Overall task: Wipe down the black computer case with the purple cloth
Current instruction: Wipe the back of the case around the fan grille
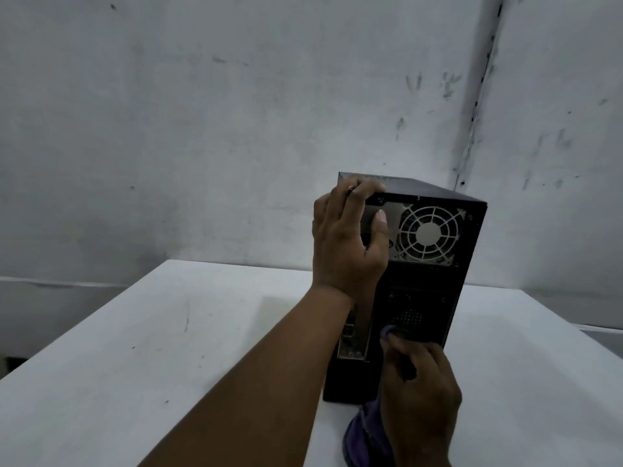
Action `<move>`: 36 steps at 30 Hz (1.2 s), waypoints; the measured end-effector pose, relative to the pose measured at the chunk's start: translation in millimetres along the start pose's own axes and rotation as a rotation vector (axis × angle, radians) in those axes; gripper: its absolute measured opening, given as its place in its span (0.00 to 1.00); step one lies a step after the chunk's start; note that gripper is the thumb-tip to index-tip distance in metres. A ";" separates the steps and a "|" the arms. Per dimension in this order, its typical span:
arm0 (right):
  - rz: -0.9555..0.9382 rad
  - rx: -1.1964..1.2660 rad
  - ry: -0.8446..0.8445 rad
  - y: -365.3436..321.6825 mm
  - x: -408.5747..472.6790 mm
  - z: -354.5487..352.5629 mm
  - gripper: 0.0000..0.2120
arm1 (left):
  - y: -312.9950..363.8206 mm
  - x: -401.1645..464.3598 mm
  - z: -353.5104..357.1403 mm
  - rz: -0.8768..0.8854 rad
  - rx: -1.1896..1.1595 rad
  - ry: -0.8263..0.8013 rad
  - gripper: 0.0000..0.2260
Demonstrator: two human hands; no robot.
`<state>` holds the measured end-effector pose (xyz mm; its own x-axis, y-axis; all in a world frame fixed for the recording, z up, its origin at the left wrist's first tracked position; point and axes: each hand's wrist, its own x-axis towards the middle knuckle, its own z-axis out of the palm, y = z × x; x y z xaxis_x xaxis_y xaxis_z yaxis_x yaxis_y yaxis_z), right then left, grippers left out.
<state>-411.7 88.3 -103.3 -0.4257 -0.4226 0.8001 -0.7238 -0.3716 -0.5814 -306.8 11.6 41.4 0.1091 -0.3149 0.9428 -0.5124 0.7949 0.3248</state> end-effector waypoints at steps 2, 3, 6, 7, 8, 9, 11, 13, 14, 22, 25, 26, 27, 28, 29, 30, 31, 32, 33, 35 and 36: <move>0.071 0.082 -0.023 -17.3 14.4 -11.4 0.08 | 6.9 -0.2 -6.4 -0.035 0.009 -0.028 0.17; 0.113 0.122 -0.020 -27.6 22.9 -17.3 0.07 | 11.2 -2.1 -11.3 -0.046 0.035 -0.012 0.17; 0.221 0.246 -0.039 -55.0 51.0 -34.6 0.05 | 27.0 -18.9 -27.3 -0.021 0.114 0.125 0.12; 0.235 0.297 -0.064 -62.6 59.2 -38.7 0.06 | 31.3 -28.7 -31.8 -0.017 0.099 0.122 0.09; 0.246 0.351 -0.091 -70.4 66.8 -42.3 0.07 | 37.6 -36.9 -36.6 -0.035 0.042 0.069 0.06; 0.251 0.401 -0.119 -77.9 72.4 -45.5 0.08 | 44.4 -43.6 -41.2 -0.097 -0.053 -0.021 0.06; 0.238 0.464 -0.169 -89.3 77.8 -47.0 0.10 | 56.5 -51.3 -47.9 -0.307 -0.275 -0.190 0.07; 0.211 0.472 -0.199 -96.2 79.5 -45.3 0.11 | 62.1 -52.6 -52.3 -0.448 -0.410 -0.249 0.09; 0.197 0.469 -0.218 -97.5 80.6 -45.5 0.11 | 63.6 -51.1 -54.2 -0.487 -0.442 -0.249 0.09; -0.231 0.021 -0.234 -104.3 122.1 -43.8 0.15 | 44.0 -25.5 -54.2 -0.454 -0.245 0.052 0.07; -0.271 -0.137 -0.259 -113.4 143.2 -33.7 0.22 | 34.5 -25.2 -43.7 -0.293 -0.106 0.109 0.03; -0.283 -0.193 -0.292 -113.3 148.0 -29.2 0.23 | 30.9 -30.0 -39.1 -0.213 -0.052 0.079 0.03; -0.290 -0.239 -0.326 -112.0 151.0 -24.8 0.24 | 26.7 -37.5 -34.8 -0.145 0.001 0.044 0.04; -0.289 -0.277 -0.357 -109.3 152.2 -20.6 0.25 | 21.1 -47.3 -30.7 -0.094 0.052 0.007 0.05; -0.292 -0.305 -0.371 -105.5 152.1 -17.1 0.26 | 14.6 -58.4 -27.1 -0.049 0.100 -0.020 0.06; -0.300 -0.313 -0.363 -103.0 151.0 -14.7 0.26 | 7.2 -69.5 -25.2 -0.005 0.139 -0.032 0.06; -0.304 -0.303 -0.344 -100.4 149.8 -13.0 0.25 | 0.7 -80.7 -24.1 0.027 0.159 -0.037 0.07; -0.301 -0.280 -0.322 -99.7 149.0 -10.9 0.25 | -4.8 -90.1 -24.7 0.053 0.169 -0.039 0.07; -0.291 -0.255 -0.304 -99.7 148.9 -8.7 0.24 | -8.9 -96.0 -25.5 0.078 0.184 -0.047 0.08; -0.274 -0.227 -0.273 -99.3 146.5 -3.9 0.24 | -12.3 -101.1 -26.5 0.131 0.236 -0.073 0.07; -0.273 -0.226 -0.259 -98.9 144.5 -1.5 0.24 | -12.9 -101.4 -26.8 0.150 0.260 -0.079 0.06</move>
<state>-402.5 65.3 70.1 -0.0732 -0.5384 0.8395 -0.9039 -0.3199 -0.2839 -288.3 47.1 -56.4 -0.0451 -0.2517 0.9668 -0.7197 0.6793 0.1433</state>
